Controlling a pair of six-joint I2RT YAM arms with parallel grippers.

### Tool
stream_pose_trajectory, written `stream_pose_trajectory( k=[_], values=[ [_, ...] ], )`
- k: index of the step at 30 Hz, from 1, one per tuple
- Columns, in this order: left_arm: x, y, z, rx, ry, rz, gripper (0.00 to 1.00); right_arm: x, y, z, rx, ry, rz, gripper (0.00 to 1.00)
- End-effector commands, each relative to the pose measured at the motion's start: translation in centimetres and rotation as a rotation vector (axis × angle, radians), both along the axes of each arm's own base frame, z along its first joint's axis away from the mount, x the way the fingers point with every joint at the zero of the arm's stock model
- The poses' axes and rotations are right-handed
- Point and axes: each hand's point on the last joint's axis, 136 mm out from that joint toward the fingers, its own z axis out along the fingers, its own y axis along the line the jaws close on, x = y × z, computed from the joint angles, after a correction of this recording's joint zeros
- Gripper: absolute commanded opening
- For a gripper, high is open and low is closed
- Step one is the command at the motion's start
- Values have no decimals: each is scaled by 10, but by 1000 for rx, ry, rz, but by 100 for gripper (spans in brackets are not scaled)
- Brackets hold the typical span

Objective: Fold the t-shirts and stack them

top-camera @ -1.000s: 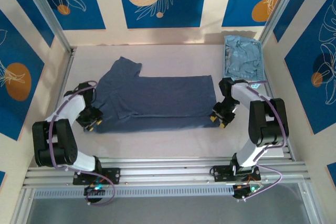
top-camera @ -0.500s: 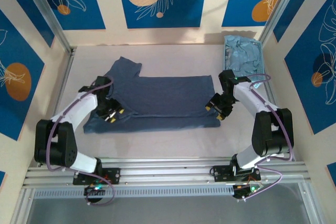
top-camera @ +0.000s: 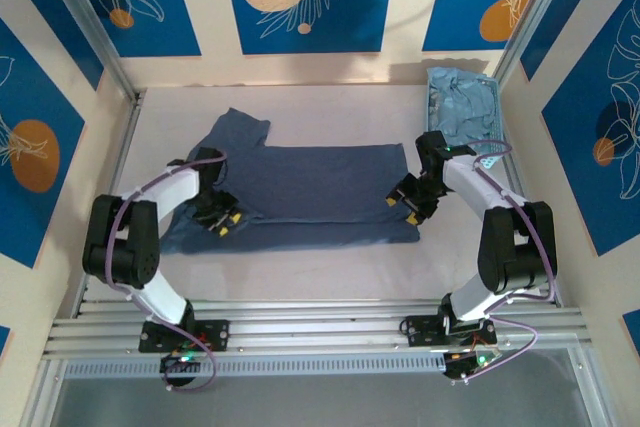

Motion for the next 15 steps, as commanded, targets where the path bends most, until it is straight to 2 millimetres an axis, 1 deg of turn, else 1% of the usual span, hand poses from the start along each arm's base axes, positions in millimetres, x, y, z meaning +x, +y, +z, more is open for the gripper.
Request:
stream_pose_trajectory(
  k=[1, 3, 5, 8, 15],
  values=[
    [22, 2, 6, 27, -59, 1, 28, -2, 2, 0, 27, 8, 4, 56],
    [28, 1, 8, 31, -75, -3, 22, -3, 0, -3, 29, 10, -3, 56],
    [32, -2, 10, 25, -87, -13, 15, -2, -1, -4, 31, 7, -5, 56],
    [37, -5, 13, 20, -100, -31, 1, -1, -3, -5, 27, 7, -13, 56],
    [51, -17, 32, 5, -127, -105, 0, -1, -11, -8, -1, 16, -34, 54]
  ],
)
